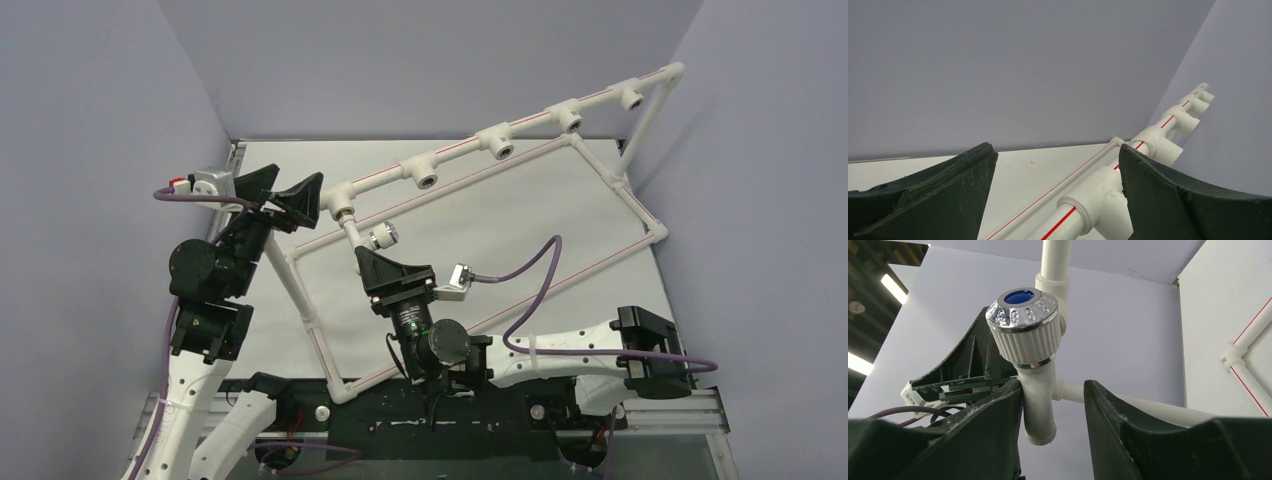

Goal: Install the water faucets

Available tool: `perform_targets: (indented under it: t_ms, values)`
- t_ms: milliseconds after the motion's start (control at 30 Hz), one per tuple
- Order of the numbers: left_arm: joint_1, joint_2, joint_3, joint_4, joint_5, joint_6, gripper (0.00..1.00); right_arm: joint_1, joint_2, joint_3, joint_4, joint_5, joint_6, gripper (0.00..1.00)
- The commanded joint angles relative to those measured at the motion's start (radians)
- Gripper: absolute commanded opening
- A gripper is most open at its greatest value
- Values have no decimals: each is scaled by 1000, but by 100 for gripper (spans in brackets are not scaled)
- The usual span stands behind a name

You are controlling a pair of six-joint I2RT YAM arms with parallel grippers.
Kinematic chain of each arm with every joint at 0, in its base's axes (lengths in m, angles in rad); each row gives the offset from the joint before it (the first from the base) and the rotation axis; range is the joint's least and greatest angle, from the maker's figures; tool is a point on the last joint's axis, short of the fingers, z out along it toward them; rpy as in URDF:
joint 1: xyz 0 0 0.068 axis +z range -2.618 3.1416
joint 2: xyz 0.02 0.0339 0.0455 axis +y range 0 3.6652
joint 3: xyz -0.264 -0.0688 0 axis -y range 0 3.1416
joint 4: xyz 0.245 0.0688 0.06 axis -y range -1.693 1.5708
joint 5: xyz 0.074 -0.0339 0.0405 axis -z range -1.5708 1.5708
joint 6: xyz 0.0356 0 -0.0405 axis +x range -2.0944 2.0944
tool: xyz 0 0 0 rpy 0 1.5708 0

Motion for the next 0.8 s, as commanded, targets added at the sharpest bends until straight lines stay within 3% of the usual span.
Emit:
perform_targets:
  t_ms: [0,167,600,767]
  values:
    - [32,41,-67,-230,-33,-11,90,-11,-35,-16,2,27,13,50]
    - [36,44,-67,-230,-30,-12,90,-9,-44,-32,55,5,-43,60]
    - [60,53,-67,-227,-17,-16,90,-7,-114,-93,153,-147,-216,66]
    - [67,64,-68,-226,-9,-18,90,-8,-177,-107,74,-208,-280,67]
